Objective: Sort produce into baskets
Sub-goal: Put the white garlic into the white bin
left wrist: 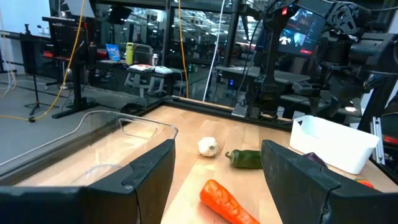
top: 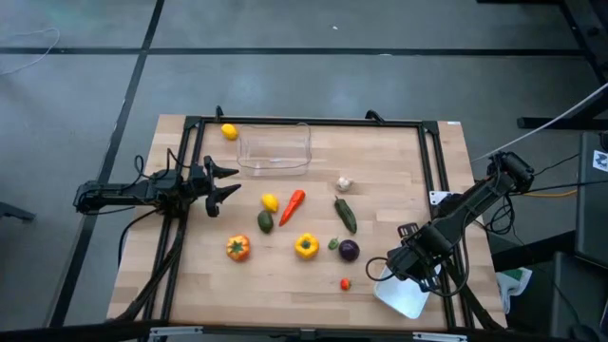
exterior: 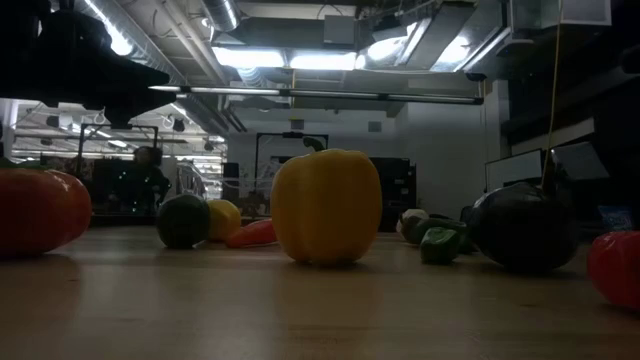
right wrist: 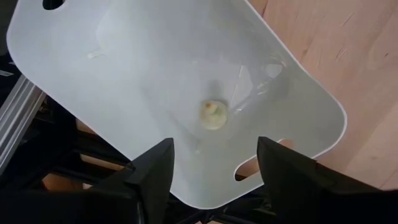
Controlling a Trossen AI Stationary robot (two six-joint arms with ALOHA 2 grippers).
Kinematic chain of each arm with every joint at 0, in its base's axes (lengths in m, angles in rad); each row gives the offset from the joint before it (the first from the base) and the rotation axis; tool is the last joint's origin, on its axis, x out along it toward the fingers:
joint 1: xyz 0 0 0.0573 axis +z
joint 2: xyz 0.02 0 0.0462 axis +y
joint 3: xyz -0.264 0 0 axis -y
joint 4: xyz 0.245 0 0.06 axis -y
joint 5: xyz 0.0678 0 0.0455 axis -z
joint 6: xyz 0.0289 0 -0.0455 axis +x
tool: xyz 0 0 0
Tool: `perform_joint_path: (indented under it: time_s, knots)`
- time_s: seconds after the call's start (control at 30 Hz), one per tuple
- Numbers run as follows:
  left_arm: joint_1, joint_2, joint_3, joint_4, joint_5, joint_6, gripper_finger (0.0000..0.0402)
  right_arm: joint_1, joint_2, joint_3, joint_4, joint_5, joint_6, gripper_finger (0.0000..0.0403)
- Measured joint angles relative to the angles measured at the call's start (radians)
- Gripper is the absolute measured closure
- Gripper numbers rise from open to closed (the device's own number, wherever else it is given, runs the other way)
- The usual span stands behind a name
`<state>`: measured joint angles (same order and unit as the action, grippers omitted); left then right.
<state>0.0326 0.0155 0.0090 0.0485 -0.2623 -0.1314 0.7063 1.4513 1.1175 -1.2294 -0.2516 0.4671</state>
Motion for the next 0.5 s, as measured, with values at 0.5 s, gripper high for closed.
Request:
perform_joint_path:
  time_s: [0.5]
  knots:
    - [0.0,0.0,0.0,0.0,0.0,-0.024,0.0167,-0.203,0.001,0.057,0.001,0.041,-0.013,0.0173]
